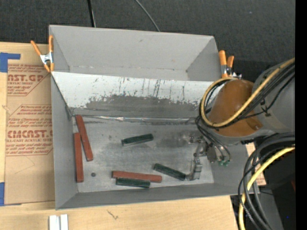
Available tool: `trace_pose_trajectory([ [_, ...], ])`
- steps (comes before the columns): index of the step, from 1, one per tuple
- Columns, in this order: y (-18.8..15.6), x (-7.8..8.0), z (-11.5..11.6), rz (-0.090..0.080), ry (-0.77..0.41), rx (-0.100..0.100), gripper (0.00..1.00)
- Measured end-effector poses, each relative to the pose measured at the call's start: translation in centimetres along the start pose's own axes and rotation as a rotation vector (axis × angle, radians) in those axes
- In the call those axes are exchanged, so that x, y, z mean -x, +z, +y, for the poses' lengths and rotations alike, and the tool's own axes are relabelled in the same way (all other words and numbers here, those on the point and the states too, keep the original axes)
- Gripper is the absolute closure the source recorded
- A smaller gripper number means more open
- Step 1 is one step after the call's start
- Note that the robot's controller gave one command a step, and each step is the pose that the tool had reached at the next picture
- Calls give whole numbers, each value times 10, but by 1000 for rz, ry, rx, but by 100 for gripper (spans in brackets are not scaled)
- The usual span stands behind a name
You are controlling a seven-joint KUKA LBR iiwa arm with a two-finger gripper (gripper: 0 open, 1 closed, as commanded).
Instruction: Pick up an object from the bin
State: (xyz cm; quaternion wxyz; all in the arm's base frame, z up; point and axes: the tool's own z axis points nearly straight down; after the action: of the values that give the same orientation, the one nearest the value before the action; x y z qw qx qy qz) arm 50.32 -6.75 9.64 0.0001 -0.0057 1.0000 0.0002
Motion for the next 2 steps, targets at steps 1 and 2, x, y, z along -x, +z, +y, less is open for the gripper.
trace_pose_trajectory([
  [1, 19, -5, 10, 1, 19, 0, 0],
  [2, 27, 2, 41, 0, 159, 0, 100],
])
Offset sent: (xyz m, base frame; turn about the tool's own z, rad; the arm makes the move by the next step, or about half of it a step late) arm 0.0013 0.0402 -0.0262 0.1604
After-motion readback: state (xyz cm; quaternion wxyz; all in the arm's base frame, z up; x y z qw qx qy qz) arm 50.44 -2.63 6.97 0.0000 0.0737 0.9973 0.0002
